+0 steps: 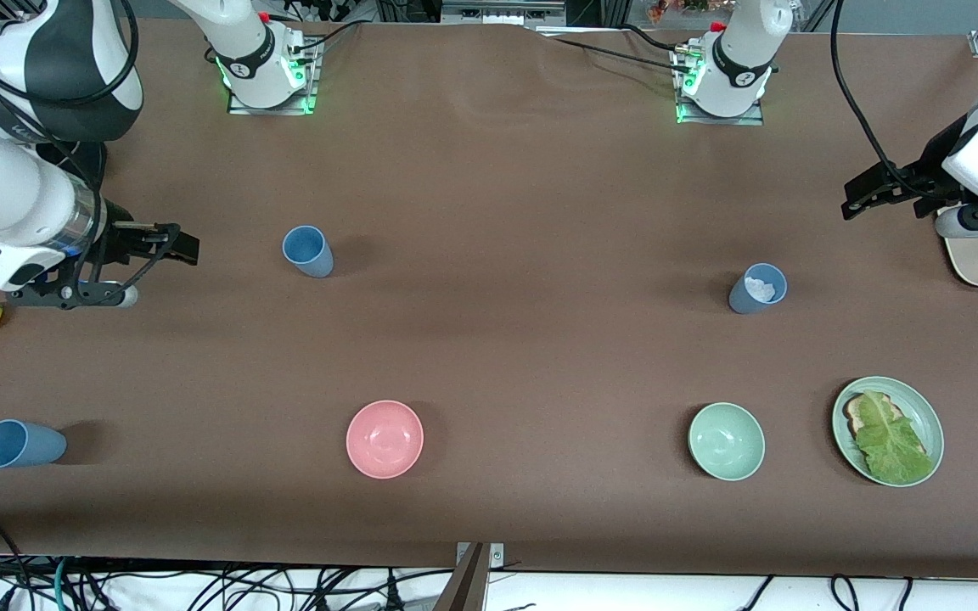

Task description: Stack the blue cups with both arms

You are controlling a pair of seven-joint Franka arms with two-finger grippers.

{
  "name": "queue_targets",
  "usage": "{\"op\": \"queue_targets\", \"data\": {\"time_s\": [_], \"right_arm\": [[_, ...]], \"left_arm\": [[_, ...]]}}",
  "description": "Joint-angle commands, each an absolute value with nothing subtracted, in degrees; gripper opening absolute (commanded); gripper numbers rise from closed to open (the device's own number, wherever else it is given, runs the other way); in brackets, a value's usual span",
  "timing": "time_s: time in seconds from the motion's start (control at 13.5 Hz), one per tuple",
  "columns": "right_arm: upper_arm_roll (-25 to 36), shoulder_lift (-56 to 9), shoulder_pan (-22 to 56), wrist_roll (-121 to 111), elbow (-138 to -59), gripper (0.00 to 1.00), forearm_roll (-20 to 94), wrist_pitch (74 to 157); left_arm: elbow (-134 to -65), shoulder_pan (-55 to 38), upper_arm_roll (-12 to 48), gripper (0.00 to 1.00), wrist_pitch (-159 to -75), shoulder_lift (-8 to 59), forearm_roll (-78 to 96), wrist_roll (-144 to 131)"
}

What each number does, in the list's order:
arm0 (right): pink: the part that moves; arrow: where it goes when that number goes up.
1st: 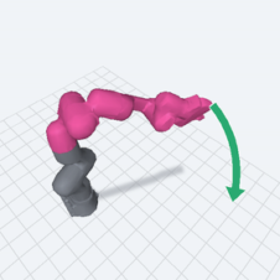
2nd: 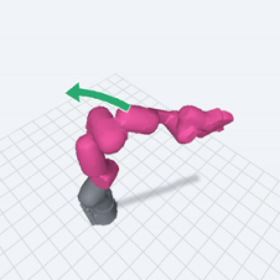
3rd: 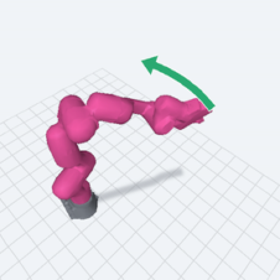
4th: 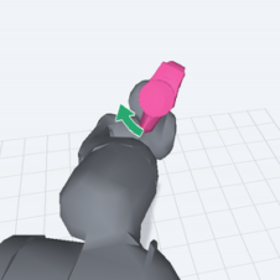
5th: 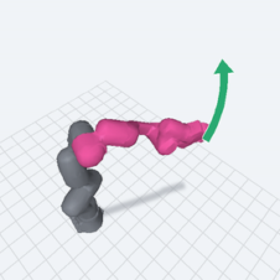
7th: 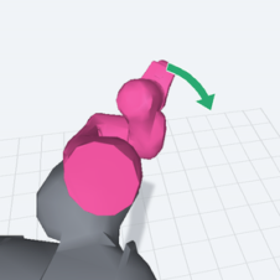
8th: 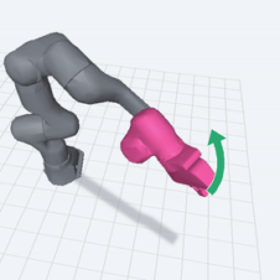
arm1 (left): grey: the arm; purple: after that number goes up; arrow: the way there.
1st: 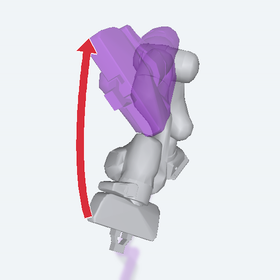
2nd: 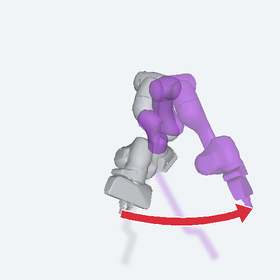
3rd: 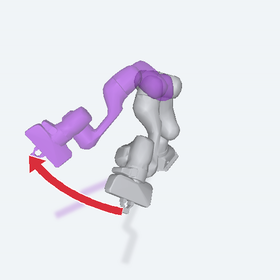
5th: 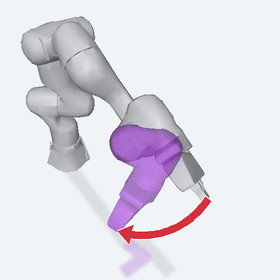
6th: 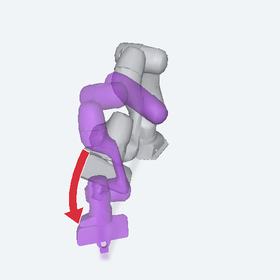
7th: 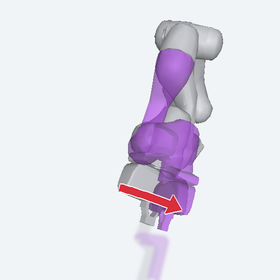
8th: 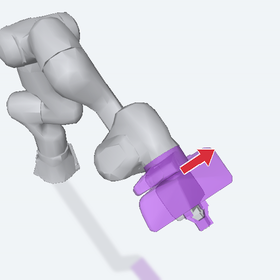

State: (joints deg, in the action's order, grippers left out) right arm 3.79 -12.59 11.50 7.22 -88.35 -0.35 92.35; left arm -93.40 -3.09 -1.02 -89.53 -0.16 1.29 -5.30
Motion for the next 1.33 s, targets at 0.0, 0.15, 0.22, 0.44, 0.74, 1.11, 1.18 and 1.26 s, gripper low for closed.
{"op": "queue_targets", "data": {"time_s": [0.0,0.15,0.22,0.44,0.74,1.11,1.18,1.26], "right_arm": [[3.52,-13.19,11.95,8.25,-87.01,1.00,-0.88,91.14],[3.52,-13.27,11.78,7.47,-86.57,1.00,-1.05,90.79],[3.52,-13.27,11.69,7.30,-86.49,1.00,-1.05,90.79],[3.52,-13.27,11.43,7.91,-86.57,1.00,-0.27,90.70],[3.52,-13.27,11.87,7.74,-86.57,1.00,-0.35,90.70],[3.52,-13.27,11.78,7.47,-86.57,1.00,-0.35,90.70],[3.52,-13.27,11.78,7.47,-86.57,1.00,-0.35,90.70],[3.52,-13.27,11.78,7.47,-86.57,1.00,-0.35,90.70]], "left_arm": [[-93.34,-3.08,-0.97,1.00,-88.95,-0.35,2.20,-5.54],[-93.34,-3.08,-0.88,1.00,-88.95,-0.44,2.20,-5.54],[-93.34,-3.08,-0.88,1.00,-88.95,-0.44,2.20,-5.54],[-93.34,-3.08,-0.88,1.00,-88.95,-0.44,2.20,-5.54],[-93.34,-3.08,-0.88,1.00,-88.95,-0.44,2.20,-5.54],[-93.34,-3.08,-0.88,1.00,-88.86,-0.44,2.20,-5.54],[-93.34,-3.08,-0.88,1.00,-88.86,-0.44,2.20,-5.54],[-93.34,-3.08,-0.88,1.00,-88.86,-0.44,2.20,-5.54]]}}
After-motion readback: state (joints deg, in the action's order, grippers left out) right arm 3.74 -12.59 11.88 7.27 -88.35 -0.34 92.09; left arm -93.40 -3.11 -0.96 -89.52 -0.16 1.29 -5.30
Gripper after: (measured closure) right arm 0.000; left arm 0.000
